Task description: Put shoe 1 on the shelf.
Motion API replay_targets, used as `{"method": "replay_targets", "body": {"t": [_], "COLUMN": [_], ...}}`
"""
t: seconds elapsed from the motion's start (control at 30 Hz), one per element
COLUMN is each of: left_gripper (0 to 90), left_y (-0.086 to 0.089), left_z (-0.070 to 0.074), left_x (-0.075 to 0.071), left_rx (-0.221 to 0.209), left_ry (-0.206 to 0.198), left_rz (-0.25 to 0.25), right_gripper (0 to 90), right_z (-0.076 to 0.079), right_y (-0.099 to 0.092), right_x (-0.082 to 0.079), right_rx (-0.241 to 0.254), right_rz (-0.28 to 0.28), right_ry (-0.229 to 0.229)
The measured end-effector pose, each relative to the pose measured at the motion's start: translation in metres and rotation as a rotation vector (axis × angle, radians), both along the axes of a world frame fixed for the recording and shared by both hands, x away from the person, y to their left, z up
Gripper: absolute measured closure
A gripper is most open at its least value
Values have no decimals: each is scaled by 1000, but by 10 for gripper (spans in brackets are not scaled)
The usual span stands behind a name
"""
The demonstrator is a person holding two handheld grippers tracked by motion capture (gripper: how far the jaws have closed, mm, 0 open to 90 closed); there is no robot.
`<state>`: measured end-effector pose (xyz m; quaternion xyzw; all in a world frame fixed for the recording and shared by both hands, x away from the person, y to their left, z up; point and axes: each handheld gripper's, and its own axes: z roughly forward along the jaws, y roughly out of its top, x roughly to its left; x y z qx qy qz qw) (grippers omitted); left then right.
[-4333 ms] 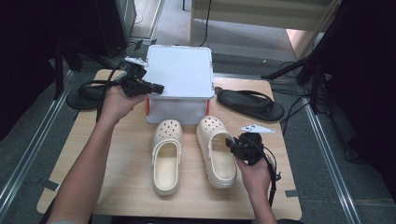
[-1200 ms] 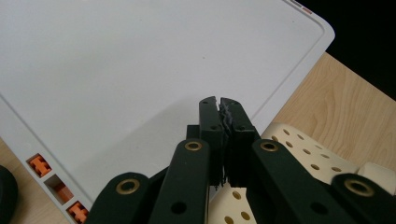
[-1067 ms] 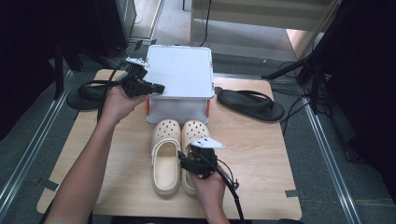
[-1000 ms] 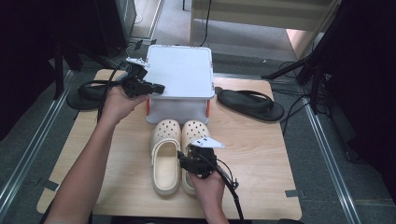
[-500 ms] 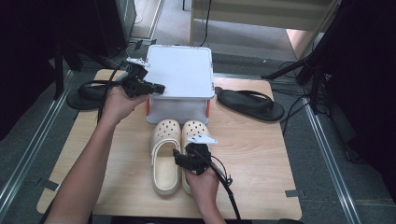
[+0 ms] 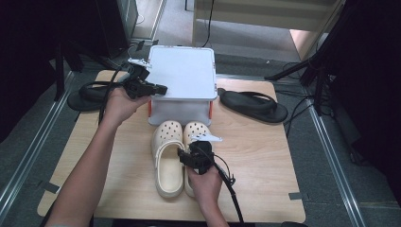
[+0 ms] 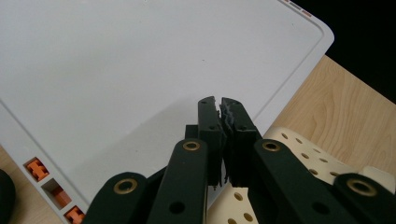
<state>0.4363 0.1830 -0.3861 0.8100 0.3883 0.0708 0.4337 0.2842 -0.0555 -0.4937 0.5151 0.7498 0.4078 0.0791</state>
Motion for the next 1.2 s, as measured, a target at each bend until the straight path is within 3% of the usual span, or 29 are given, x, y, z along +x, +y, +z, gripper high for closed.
{"method": "replay_targets", "body": {"t": [0.2, 0.47, 0.53, 0.63, 0.97, 1.2], "left_gripper": [877, 878, 878, 879, 879, 879], "left_y": [0, 1, 1, 1, 0, 0], "left_z": [0, 0, 0, 0, 0, 0], "left_x": [0, 0, 1, 0, 0, 0], "left_rx": [4, -1, 1, 2, 3, 4], "left_ry": [-4, -4, -4, -3, -2, -2], "left_rz": [0, -1, -2, 0, 2, 1], "right_gripper": [681, 687, 686, 686, 686, 686], "right_z": [2, 9, 14, 18, 27, 24], "right_y": [-4, -13, -15, -15, -9, -2], "right_x": [0, 4, 5, 8, 42, 68], "right_rx": [-2, 3, 3, 12, 12, 15], "right_rz": [-20, 52, 84, 88, 105, 64], "right_ry": [2, 1, -21, -25, -50, -61]}}
